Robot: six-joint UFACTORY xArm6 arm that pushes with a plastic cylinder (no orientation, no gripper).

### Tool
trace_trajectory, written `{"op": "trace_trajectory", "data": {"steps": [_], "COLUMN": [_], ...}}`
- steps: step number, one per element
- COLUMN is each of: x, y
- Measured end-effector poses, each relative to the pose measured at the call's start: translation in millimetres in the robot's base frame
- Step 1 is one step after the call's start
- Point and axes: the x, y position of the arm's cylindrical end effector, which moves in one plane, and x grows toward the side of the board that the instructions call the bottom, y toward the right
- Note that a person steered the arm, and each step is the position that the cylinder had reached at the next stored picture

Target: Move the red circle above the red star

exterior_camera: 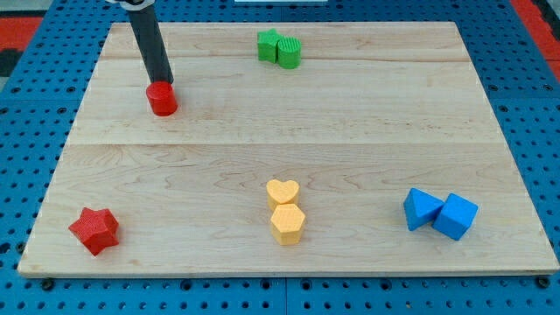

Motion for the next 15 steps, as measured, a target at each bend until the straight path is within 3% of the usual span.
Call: {"op": "trace_trajectory", "data": {"steps": [2,3,5,6,10,12,15], "x": [57.3,106.7,103.6,108.5,142.0,141.7,175.9], "y": [0.0,-1.4,5.5,48.6,34.8,79.0,41.5]}}
